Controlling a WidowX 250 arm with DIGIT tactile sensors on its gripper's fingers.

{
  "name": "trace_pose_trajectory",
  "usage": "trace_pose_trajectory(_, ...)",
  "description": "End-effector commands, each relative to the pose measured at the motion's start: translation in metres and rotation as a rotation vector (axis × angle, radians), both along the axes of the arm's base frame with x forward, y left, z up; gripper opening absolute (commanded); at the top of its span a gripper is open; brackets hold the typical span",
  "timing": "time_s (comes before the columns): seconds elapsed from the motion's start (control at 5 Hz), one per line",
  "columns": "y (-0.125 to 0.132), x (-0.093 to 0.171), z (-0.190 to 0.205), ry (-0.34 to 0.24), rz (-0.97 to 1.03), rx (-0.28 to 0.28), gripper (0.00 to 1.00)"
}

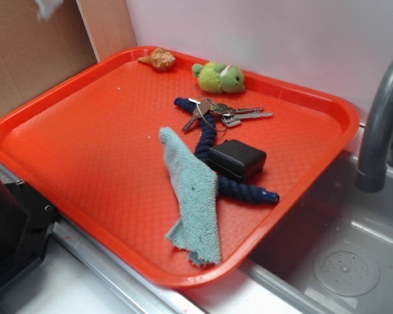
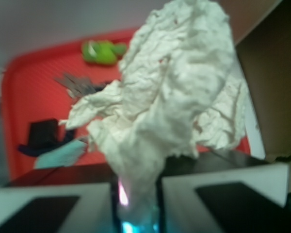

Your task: Grab the white paper.

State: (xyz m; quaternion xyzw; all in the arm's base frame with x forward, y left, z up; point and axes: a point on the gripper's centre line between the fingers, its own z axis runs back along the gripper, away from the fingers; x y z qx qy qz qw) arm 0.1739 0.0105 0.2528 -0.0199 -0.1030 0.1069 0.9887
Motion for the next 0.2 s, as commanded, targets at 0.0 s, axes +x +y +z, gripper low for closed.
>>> trace_pose_trajectory(0.0,0.0131,-0.0209,0.0037,-0.031,0.029,0.032,0.00)
